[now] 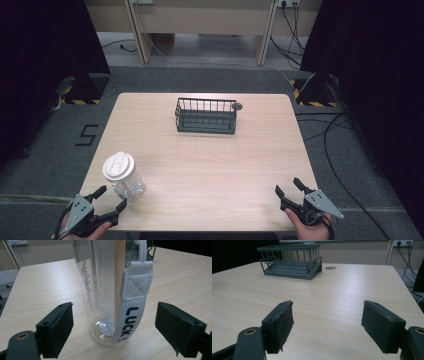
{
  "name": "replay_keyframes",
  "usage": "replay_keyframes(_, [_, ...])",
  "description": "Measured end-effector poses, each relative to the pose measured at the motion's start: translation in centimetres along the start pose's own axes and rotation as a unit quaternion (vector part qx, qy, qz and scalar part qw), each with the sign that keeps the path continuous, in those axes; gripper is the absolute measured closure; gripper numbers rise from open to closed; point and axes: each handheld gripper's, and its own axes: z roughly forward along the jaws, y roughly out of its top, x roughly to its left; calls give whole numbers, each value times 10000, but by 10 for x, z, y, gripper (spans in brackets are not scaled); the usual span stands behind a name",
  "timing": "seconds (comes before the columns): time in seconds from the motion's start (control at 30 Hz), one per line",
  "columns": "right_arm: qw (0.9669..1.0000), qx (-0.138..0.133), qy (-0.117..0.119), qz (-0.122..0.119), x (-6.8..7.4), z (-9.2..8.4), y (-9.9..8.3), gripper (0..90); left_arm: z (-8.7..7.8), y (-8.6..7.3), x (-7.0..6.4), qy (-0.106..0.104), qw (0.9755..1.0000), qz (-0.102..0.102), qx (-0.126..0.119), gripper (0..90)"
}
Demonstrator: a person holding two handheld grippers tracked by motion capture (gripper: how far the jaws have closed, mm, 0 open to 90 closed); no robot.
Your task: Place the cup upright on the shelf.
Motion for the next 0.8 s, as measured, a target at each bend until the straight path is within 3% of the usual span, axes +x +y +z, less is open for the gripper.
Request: replay_keyframes(0.8, [10000, 43, 25, -83, 2, 6, 0, 256, 16, 3, -3, -32, 9999, -134, 65, 145])
